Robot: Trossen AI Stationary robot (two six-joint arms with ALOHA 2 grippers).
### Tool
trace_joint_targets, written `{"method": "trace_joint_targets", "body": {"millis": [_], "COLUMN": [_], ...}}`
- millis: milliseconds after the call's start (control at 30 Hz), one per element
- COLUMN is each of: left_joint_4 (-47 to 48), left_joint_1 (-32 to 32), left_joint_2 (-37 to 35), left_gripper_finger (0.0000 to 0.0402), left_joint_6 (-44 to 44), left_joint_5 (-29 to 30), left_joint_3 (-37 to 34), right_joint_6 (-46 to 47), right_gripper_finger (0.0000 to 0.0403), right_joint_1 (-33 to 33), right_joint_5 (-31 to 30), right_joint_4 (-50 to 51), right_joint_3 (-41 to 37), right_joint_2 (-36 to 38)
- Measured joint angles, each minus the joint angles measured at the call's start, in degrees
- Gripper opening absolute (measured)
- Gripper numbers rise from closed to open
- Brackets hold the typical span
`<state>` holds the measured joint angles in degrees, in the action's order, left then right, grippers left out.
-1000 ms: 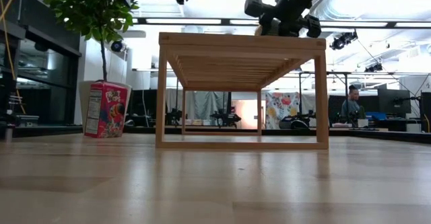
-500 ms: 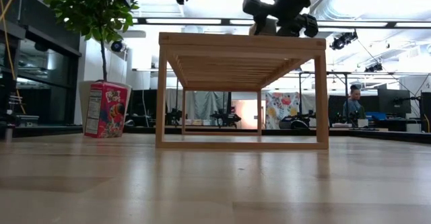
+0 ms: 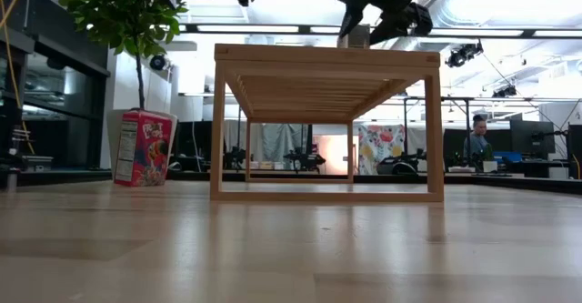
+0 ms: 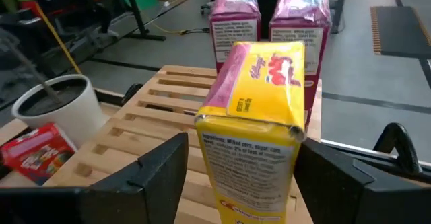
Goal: Stack cereal on shelf
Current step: Put the top yellow cereal box on the shelf, then put the yellow cereal box on the shelf aligned with other yellow cereal box
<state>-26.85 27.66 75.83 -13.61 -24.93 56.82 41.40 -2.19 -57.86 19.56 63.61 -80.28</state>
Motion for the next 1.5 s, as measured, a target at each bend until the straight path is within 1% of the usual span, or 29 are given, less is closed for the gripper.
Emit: {"method": "trace_joint_targets", "body": {"millis": [133,300,400,467,500,633,700,767,833,933,1133,1200,1300,1400,1500], "left_joint_4": [0.0,0.0,0.0,0.0,0.0,0.0,0.0,0.1,0.6,4.3,13.1,14.7,20.4,28.7,35.0], "left_joint_1": [0.0,0.0,0.0,0.0,0.0,-0.9,-2.8,-5.1,-8.0,-13.5,-23.8,-26.2,-29.3,-32.8,-36.0], "left_joint_2": [0.0,0.0,0.0,0.0,0.0,0.0,0.0,-0.1,-0.2,-0.2,-0.9,-1.9,-3.9,-5.3,-5.7], "left_gripper_finger": [0.0170,0.0170,0.0170,0.0170,0.0170,0.0170,0.0170,0.0170,0.0170,0.0170,0.0170,0.0170,0.0170,0.0170,0.0170], "left_joint_6": [0.0,0.0,0.5,2.6,4.1,9.0,10.3,10.4,10.4,8.6,1.5,0.9,2.2,2.7,4.7], "left_joint_5": [0.0,0.0,0.0,-0.1,-0.7,-8.3,-9.8,-10.0,-9.9,-8.8,1.0,2.5,3.0,3.2,3.4], "left_joint_3": [0.0,0.0,0.0,0.0,0.0,0.0,0.0,0.0,0.0,0.0,0.0,0.0,0.1,0.1,0.1], "right_joint_6": [-1.0,-4.4,-6.9,-8.9,-10.0,-14.3,-15.6,-16.3,-16.3,-16.2,-16.9,-17.3,-17.5,-18.0,-17.5], "right_gripper_finger": [0.0245,0.0245,0.0245,0.0245,0.0245,0.0245,0.0245,0.0245,0.0245,0.0245,0.0245,0.0245,0.0245,0.0245,0.0245], "right_joint_1": [-1.1,-2.2,-2.7,-3.4,-3.8,-5.5,-6.3,-7.0,-7.6,-8.5,-9.2,-9.1,-9.1,-9.1,-9.1], "right_joint_5": [0.4,0.9,2.2,3.9,5.0,7.5,7.6,7.6,7.7,7.8,7.7,8.1,8.6,11.2,16.6], "right_joint_4": [1.0,1.2,1.2,1.2,1.2,2.1,3.2,4.8,6.4,8.5,9.6,9.7,9.8,10.3,12.3], "right_joint_3": [0.0,0.0,0.0,0.0,0.0,0.0,0.0,0.0,0.0,0.0,0.0,0.0,0.0,0.0,0.0], "right_joint_2": [2.1,4.7,7.2,9.1,10.1,14.2,16.0,17.6,19.0,20.5,20.7,20.6,20.6,20.7,20.8]}}
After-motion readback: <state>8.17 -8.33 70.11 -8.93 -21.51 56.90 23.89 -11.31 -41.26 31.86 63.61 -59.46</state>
